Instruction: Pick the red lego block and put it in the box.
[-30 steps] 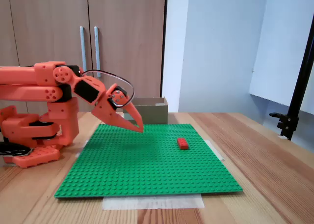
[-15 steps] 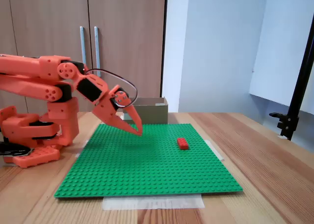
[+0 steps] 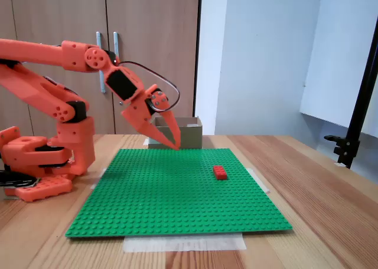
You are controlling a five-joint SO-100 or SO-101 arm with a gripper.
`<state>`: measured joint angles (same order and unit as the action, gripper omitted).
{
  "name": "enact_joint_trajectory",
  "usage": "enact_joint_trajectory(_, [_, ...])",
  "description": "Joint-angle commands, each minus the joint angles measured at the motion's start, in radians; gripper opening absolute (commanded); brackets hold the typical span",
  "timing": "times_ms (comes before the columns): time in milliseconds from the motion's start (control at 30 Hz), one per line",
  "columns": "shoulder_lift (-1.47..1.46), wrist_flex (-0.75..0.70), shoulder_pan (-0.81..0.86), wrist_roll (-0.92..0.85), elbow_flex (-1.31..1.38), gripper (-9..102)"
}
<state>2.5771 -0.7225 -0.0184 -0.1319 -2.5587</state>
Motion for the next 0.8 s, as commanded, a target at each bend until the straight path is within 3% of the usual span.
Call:
enact_joint_trajectory(0, [-0.069, -0.02, 0.006, 0.014, 0.126, -1])
enact_joint_trajectory(767, [-0.538, -0.178, 0.031, 0.04, 0.607, -1])
